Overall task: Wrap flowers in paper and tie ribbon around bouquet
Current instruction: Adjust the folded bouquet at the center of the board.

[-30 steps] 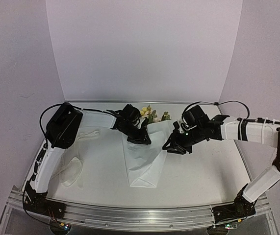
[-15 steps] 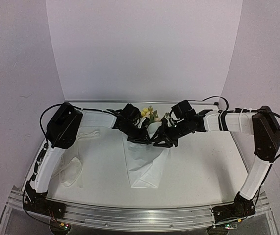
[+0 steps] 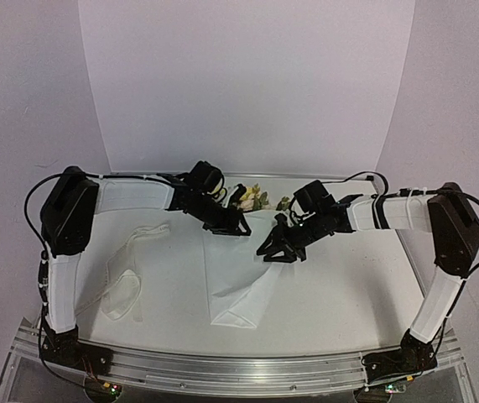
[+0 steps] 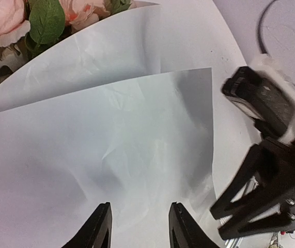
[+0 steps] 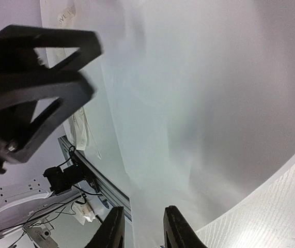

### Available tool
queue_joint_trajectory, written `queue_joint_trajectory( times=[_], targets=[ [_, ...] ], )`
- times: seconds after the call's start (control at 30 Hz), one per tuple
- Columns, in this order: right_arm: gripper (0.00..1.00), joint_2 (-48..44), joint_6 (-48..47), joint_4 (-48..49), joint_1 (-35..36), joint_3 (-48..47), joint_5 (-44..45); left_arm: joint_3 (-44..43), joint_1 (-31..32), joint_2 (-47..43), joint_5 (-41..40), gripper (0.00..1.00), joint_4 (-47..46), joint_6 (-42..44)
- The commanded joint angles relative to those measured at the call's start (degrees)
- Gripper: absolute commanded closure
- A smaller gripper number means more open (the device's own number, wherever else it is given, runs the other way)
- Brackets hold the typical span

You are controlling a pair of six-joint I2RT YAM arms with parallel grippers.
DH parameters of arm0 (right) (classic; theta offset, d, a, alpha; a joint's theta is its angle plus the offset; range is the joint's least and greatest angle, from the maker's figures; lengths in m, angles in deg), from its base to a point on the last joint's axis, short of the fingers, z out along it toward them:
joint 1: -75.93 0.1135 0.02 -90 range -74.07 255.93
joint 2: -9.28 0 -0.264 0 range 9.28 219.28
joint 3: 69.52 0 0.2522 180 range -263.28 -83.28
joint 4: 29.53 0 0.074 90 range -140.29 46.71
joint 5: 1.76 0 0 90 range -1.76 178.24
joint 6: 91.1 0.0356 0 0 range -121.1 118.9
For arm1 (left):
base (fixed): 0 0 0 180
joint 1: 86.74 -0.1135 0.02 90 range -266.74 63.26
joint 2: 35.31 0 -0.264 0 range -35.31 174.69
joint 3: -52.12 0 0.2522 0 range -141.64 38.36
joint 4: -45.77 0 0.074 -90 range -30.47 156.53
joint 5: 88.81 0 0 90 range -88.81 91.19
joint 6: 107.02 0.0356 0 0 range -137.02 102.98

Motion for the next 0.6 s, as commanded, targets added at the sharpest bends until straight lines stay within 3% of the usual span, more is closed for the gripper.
queue_joint_trajectory(
  times=[0.0, 0.2, 0.47, 0.57],
  targets=[
    [0.71, 0.28, 0.21, 1.08, -0.3, -1.61, 1.08, 6.67, -0.24, -8.23, -2.15, 0.6, -0.97, 0.66],
    [0.62, -1.25, -0.86, -0.37, -0.73, -2.27, 1.71, 18.0, 1.44, -15.5, -2.21, 0.63, -2.27, -0.67],
    [0.47, -3.61, -2.66, -3.6, -1.93, -1.66, 3.21, 24.85, 5.96, -19.59, -2.85, 0.68, -4.33, -2.88],
    [0.46, -3.92, -3.04, -4.67, -2.28, -1.62, 3.5, 26.17, 6.61, -20.49, -2.98, 0.7, -5.38, -4.09]
  ],
)
